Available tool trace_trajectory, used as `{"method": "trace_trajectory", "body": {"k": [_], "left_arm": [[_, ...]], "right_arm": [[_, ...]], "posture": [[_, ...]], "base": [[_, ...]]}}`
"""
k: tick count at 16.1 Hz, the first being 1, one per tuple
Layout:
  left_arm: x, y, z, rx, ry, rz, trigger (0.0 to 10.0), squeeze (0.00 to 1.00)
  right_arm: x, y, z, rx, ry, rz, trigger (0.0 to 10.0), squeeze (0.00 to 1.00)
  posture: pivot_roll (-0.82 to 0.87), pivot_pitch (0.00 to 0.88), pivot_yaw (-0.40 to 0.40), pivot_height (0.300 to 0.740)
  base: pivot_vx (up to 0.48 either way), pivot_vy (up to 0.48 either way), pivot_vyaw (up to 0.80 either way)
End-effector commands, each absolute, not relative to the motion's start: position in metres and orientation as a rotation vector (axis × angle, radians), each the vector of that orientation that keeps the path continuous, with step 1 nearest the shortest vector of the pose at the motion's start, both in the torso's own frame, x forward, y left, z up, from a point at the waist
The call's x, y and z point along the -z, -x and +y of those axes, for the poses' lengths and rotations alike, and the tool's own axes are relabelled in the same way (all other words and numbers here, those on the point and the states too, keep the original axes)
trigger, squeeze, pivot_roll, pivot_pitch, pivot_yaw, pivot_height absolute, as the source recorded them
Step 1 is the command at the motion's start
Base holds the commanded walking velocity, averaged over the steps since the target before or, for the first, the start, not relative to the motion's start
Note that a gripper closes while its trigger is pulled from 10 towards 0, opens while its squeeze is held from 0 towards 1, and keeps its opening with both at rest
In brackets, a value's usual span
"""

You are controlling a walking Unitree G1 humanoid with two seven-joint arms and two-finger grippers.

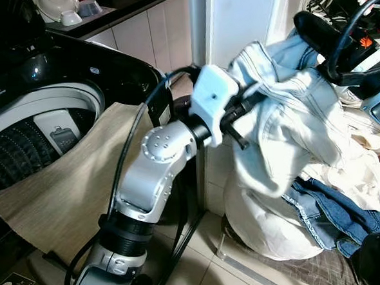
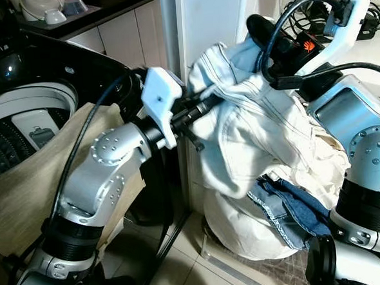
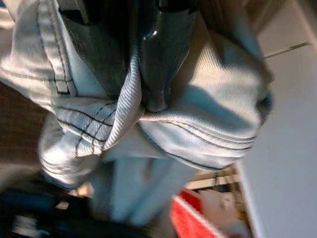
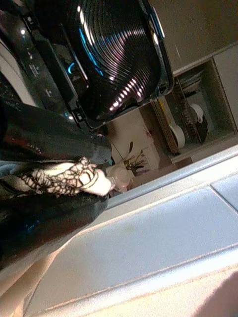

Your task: Clothes washing

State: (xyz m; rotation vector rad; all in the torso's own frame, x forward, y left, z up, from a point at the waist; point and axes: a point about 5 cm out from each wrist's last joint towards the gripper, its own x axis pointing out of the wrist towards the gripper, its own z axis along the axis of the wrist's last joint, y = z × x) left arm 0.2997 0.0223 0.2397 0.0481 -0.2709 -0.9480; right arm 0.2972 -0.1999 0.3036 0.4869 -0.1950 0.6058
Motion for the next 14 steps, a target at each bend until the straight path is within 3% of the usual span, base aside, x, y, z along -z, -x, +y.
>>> {"method": "trace_trajectory", "body": {"k": [1,3,4,5,7,8,9,10,14], "left_arm": [[-0.254,-0.305,0.032,0.887,-0.021,-0.325,0.0,0.0],[-0.28,-0.324,0.063,0.736,-0.02,-0.396,0.0,0.0],[-0.299,-0.335,0.084,0.638,-0.042,-0.444,0.0,0.0],[-0.311,-0.34,0.099,0.575,-0.062,-0.474,0.0,0.0],[-0.375,-0.353,0.168,0.203,-0.258,-0.633,0.0,0.0],[-0.398,-0.35,0.191,0.066,-0.353,-0.693,0.0,0.0],[-0.409,-0.347,0.201,-0.007,-0.406,-0.725,0.0,0.0],[-0.432,-0.337,0.223,-0.193,-0.537,-0.818,0.0,0.0],[-0.465,-0.322,0.257,-0.578,-0.782,-0.991,0.0,0.0]], "right_arm": [[-0.308,-0.289,-0.198,-0.657,-0.469,-0.214,10.0,1.0],[-0.307,-0.277,-0.196,-0.718,-0.393,-0.191,10.0,1.0],[-0.305,-0.275,-0.198,-0.725,-0.364,-0.174,10.0,0.0],[-0.304,-0.273,-0.198,-0.73,-0.347,-0.168,10.0,0.0],[-0.299,-0.27,-0.195,-0.729,-0.288,-0.155,10.0,0.0],[-0.297,-0.27,-0.194,-0.726,-0.278,-0.148,10.0,0.0],[-0.297,-0.27,-0.194,-0.726,-0.269,-0.149,10.0,0.0],[-0.295,-0.27,-0.194,-0.716,-0.259,-0.155,10.0,0.0],[-0.295,-0.274,-0.198,-0.678,-0.252,-0.17,10.0,0.0]], "posture": [[-0.13,0.0,0.028,0.74],[-0.13,0.0,0.029,0.74],[-0.13,0.0,0.03,0.74],[-0.13,0.0,0.032,0.74],[-0.13,0.0,0.036,0.74],[-0.13,0.0,0.036,0.74],[-0.13,0.0,0.034,0.74],[-0.12,0.0,0.029,0.74],[-0.12,0.0,0.029,0.74]], "base": [[0.0,0.0,0.0],[0.0,0.0,0.0],[0.0,0.0,0.0],[0.0,0.0,0.0],[0.0,0.0,0.0],[0.0,0.0,0.0],[0.0,0.0,0.0],[0.0,0.0,0.0],[0.0,0.0,0.0]]}}
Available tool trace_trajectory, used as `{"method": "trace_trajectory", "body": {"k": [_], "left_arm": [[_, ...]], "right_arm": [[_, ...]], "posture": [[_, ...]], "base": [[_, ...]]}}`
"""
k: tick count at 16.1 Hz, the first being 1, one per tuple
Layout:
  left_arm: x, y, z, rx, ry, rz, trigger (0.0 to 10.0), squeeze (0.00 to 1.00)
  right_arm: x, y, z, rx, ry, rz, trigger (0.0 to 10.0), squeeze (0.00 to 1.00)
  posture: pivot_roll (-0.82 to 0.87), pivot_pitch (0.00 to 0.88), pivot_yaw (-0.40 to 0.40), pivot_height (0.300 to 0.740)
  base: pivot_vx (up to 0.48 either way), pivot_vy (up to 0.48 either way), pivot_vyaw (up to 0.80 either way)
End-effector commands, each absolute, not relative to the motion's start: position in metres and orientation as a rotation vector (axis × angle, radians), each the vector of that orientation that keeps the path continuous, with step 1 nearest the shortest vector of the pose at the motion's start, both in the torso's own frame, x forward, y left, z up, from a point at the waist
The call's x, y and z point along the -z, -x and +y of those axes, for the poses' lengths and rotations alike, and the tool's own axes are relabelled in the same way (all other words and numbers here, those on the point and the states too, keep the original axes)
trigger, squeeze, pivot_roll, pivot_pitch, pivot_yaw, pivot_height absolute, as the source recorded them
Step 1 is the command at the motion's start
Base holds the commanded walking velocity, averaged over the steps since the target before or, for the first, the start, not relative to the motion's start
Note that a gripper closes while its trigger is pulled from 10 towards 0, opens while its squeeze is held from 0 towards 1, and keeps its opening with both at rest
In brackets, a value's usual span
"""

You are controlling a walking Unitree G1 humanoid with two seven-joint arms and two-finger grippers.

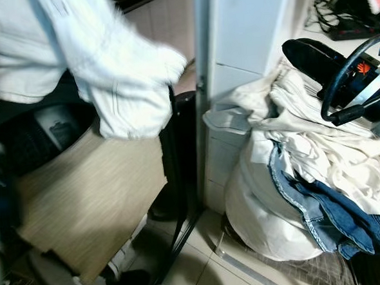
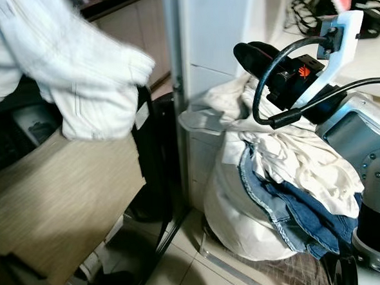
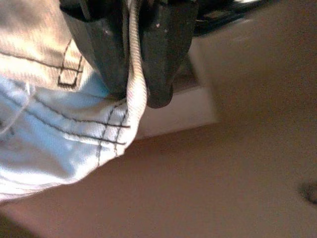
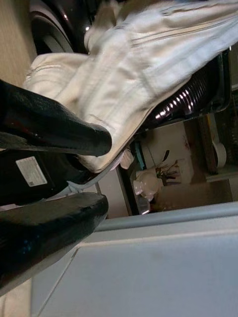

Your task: Clothes washing

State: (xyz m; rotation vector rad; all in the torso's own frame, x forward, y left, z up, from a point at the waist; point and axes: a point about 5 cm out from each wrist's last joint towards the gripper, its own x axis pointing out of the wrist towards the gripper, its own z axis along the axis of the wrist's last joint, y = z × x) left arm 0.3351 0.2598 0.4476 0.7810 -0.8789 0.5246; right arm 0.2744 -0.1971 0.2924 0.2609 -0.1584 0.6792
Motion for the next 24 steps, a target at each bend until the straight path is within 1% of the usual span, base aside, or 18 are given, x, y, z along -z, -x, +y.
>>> {"method": "trace_trajectory", "body": {"k": [1,2,3,4,5,6,7,8,10,11,13,17,19,20,21,22,23,24], "left_arm": [[-0.46,-0.33,0.258,-0.561,-0.806,-0.93,0.0,0.0],[-0.443,-0.35,0.261,-0.49,-0.813,-0.78,0.0,0.0],[-0.411,-0.375,0.262,-0.38,-0.793,-0.549,0.0,0.0],[-0.379,-0.39,0.265,-0.321,-0.764,-0.351,0.6,0.0],[-0.351,-0.398,0.272,-0.328,-0.761,-0.19,10.0,0.0],[-0.329,-0.401,0.277,-0.298,-0.771,-0.062,10.0,0.0],[-0.315,-0.402,0.28,-0.265,-0.739,0.019,10.0,0.0],[-0.302,-0.402,0.281,-0.221,-0.775,0.108,10.0,0.0],[-0.291,-0.4,0.288,-0.204,-0.72,0.172,10.0,0.0],[-0.284,-0.396,0.297,-0.174,-0.715,0.269,10.0,1.0],[-0.284,-0.39,0.308,-0.139,-0.684,0.335,10.0,1.0],[-0.301,-0.368,0.347,-0.247,-0.691,0.361,10.0,1.0],[-0.307,-0.364,0.352,-0.266,-0.711,0.354,10.0,1.0],[-0.312,-0.365,0.351,-0.272,-0.718,0.321,10.0,1.0],[-0.322,-0.37,0.338,-0.208,-0.705,0.217,10.0,1.0],[-0.326,-0.378,0.311,-0.046,-0.577,0.098,10.0,0.0],[-0.327,-0.38,0.301,0.021,-0.545,0.053,10.0,0.0],[-0.329,-0.383,0.28,0.127,-0.459,-0.037,10.0,0.0]], "right_arm": [[-0.294,-0.274,-0.198,-0.677,-0.25,-0.17,10.0,0.0],[-0.292,-0.274,-0.197,-0.676,-0.243,-0.167,10.0,0.0],[-0.289,-0.273,-0.196,-0.678,-0.227,-0.157,10.0,0.0],[-0.286,-0.272,-0.194,-0.682,-0.215,-0.145,10.0,0.0],[-0.283,-0.27,-0.193,-0.688,-0.197,-0.128,10.0,0.0],[-0.279,-0.268,-0.192,-0.695,-0.175,-0.107,10.0,0.0],[-0.277,-0.266,-0.191,-0.699,-0.165,-0.095,10.0,0.0],[-0.276,-0.265,-0.19,-0.703,-0.166,-0.09,10.0,0.0],[-0.274,-0.265,-0.188,-0.71,-0.163,-0.084,10.0,0.0],[-0.272,-0.265,-0.186,-0.724,-0.154,-0.075,10.0,0.0],[-0.271,-0.265,-0.183,-0.743,-0.141,-0.064,10.0,0.0],[-0.265,-0.266,-0.183,-0.746,-0.131,-0.038,10.0,0.0],[-0.263,-0.268,-0.184,-0.735,-0.133,-0.032,10.0,0.0],[-0.262,-0.269,-0.184,-0.726,-0.132,-0.028,10.0,0.0],[-0.26,-0.271,-0.185,-0.713,-0.129,-0.023,10.0,0.0],[-0.257,-0.273,-0.188,-0.673,-0.121,-0.014,10.0,0.0],[-0.255,-0.275,-0.189,-0.654,-0.118,-0.01,10.0,0.0],[-0.25,-0.278,-0.195,-0.581,-0.1,0.011,10.0,0.0]], "posture": [[-0.12,0.0,0.031,0.74],[-0.13,0.0,0.032,0.74],[-0.13,0.0,0.033,0.74],[-0.14,0.0,0.039,0.74],[-0.14,0.0,0.043,0.74],[-0.15,0.0,0.044,0.74],[-0.15,0.0,0.044,0.74],[-0.14,0.0,0.039,0.74],[-0.14,0.0,0.034,0.74],[-0.14,0.0,0.032,0.74],[-0.14,0.0,0.032,0.74],[-0.13,0.0,0.026,0.74],[-0.12,0.0,0.02,0.74],[-0.12,0.0,0.02,0.74],[-0.12,0.0,0.019,0.74],[-0.12,0.0,0.021,0.74],[-0.12,0.0,0.022,0.74],[-0.12,0.0,0.022,0.74]], "base": [[0.0,0.0,0.0],[0.0,0.0,0.0],[0.0,0.0,0.0],[0.0,0.0,0.0],[0.0,0.0,0.0],[0.0,0.0,0.0],[0.0,0.0,0.0],[0.0,0.0,0.0],[0.0,0.0,0.0],[0.0,0.0,0.0],[0.0,0.0,0.0],[0.0,0.0,0.0],[0.0,0.0,0.0],[0.0,0.0,0.0],[0.0,0.0,0.0],[0.0,0.0,0.0],[0.0,0.0,0.0],[0.0,0.0,0.0]]}}
